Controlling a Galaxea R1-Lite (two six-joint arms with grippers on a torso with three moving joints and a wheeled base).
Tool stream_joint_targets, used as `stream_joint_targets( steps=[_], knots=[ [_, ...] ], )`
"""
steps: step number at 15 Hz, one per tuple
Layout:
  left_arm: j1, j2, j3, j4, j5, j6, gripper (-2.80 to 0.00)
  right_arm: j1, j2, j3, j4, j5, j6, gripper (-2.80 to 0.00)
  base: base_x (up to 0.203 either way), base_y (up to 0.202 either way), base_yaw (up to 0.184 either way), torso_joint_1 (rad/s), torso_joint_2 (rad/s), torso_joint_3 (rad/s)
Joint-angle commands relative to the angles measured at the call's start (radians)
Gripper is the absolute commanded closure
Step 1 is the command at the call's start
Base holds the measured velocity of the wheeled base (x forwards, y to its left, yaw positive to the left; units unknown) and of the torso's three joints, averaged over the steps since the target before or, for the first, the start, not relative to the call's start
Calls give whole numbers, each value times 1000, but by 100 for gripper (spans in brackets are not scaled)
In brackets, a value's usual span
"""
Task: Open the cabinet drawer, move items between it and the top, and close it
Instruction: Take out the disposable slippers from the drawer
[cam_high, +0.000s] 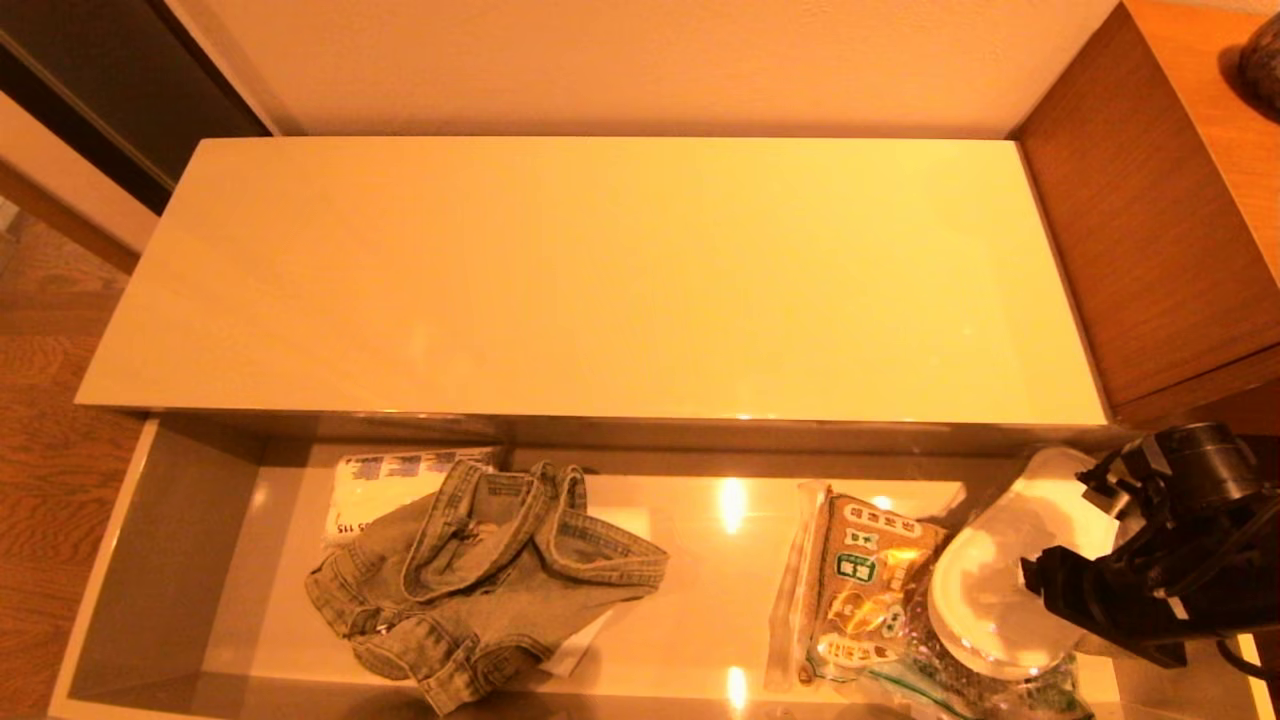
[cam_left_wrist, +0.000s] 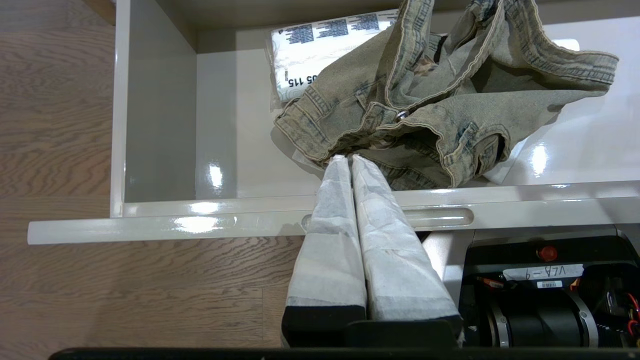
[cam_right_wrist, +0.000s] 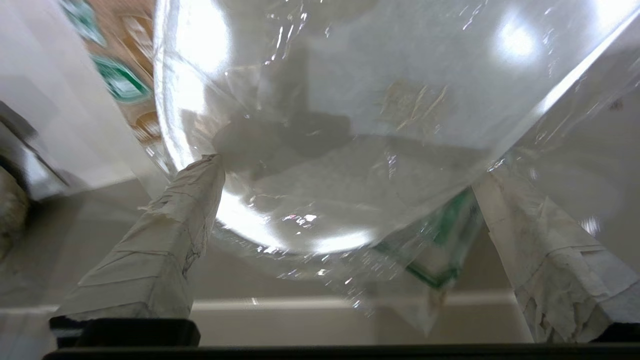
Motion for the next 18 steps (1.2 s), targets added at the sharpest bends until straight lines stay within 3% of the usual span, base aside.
stream_joint_targets(
  steps=[1, 3, 4, 5, 18],
  knots=[
    [0, 0, 0, 1, 0, 1, 0, 0, 0, 7, -6, 2, 4, -280, 0, 0, 0, 0, 0, 0],
    [0, 0, 0, 1, 0, 1, 0, 0, -8, 9, -16, 1, 4, -280, 0, 0, 0, 0, 0, 0],
    [0, 0, 0, 1, 0, 1, 0, 0, -8, 10, -19, 1, 5, -222, 0, 0, 0, 0, 0, 0],
    [0, 0, 0, 1, 0, 1, 0, 0, -8, 10, -19, 1, 5, 0, 0, 0, 0, 0, 0, 0],
    [0, 0, 0, 1, 0, 1, 0, 0, -6, 16, -20, 4, 4, 0, 0, 0, 0, 0, 0, 0]
  ],
)
